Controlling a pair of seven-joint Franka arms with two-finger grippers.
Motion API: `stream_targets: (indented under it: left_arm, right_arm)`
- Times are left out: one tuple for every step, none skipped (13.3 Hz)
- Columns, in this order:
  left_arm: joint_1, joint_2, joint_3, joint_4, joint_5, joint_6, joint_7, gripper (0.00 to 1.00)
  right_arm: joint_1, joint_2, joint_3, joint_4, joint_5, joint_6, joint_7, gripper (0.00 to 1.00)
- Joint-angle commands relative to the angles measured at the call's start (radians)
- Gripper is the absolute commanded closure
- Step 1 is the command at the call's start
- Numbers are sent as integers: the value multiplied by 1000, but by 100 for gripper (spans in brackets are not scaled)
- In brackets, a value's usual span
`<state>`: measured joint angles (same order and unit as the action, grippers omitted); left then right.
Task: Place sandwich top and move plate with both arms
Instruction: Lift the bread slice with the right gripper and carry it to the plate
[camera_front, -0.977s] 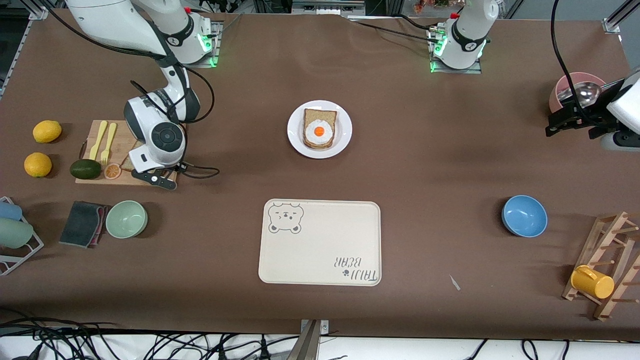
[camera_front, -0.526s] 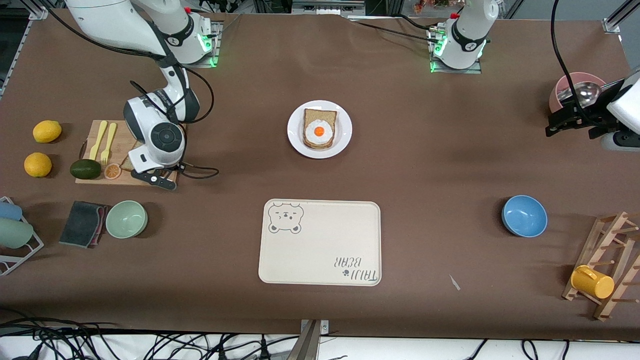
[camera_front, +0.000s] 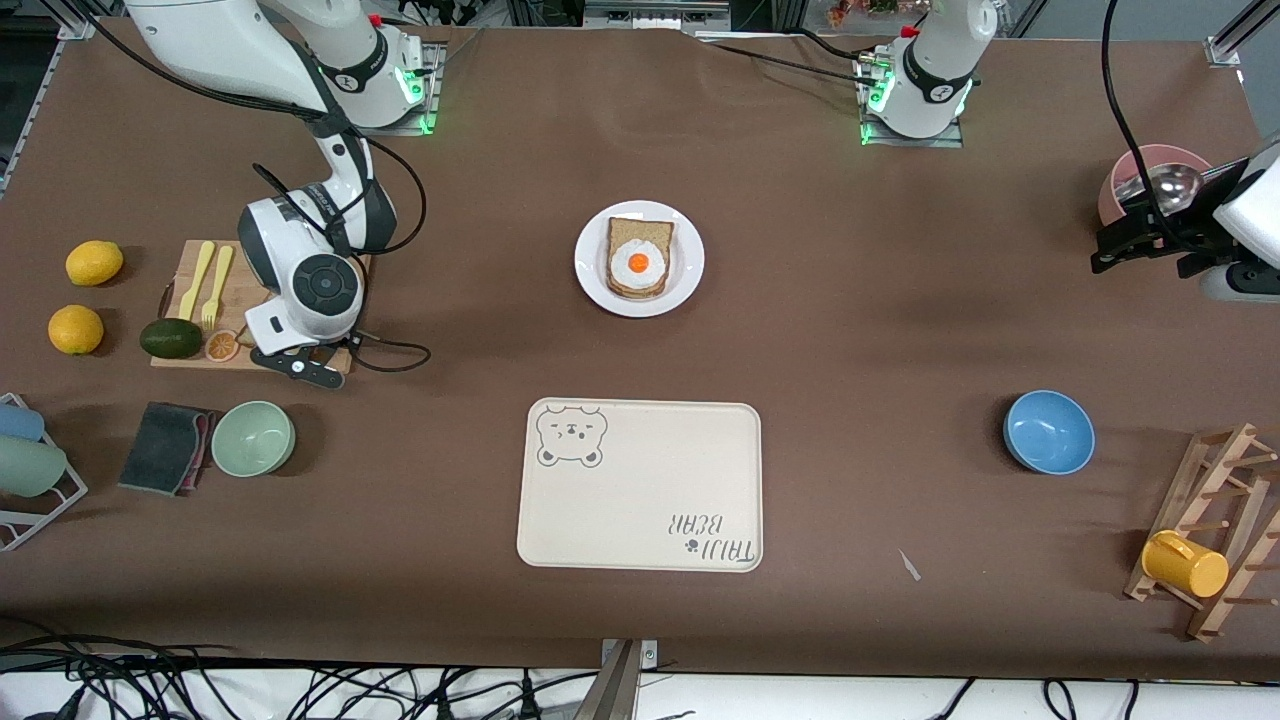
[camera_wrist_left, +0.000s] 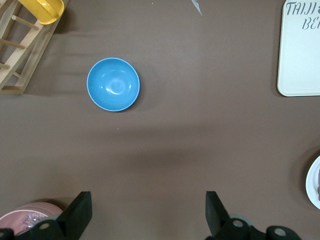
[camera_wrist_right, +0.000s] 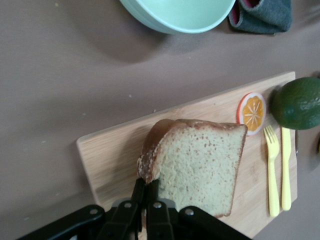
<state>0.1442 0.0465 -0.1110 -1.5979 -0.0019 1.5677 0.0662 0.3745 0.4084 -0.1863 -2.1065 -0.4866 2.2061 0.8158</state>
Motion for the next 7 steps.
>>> stream_targets:
  left_arm:
    - [6, 1, -9, 10, 8, -14, -5, 0]
    - [6, 1, -7, 10, 8, -14, -3, 0]
    - [6, 1, -7, 10, 8, -14, -3, 0]
    - [6, 1, -9, 10, 8, -14, -5, 0]
    - [6, 1, -7, 10, 8, -14, -5, 0]
    - [6, 1, -7, 10, 8, -14, -3, 0]
    - [6, 1, -7, 10, 8, -14, -5, 0]
  right_arm:
    - [0, -5, 30, 63, 69, -109, -29, 100]
    - [0, -5, 66, 98, 113, -161, -29, 100]
    - [1, -5, 89, 136, 143, -219, -27, 100]
    - [6, -2, 109, 185, 172, -295, -20, 100]
    - [15, 4, 122, 247, 230, -366, -18, 100]
    - [20, 18, 122, 300, 294, -425, -15, 100]
    - [23, 27, 122, 347, 343, -472, -12, 100]
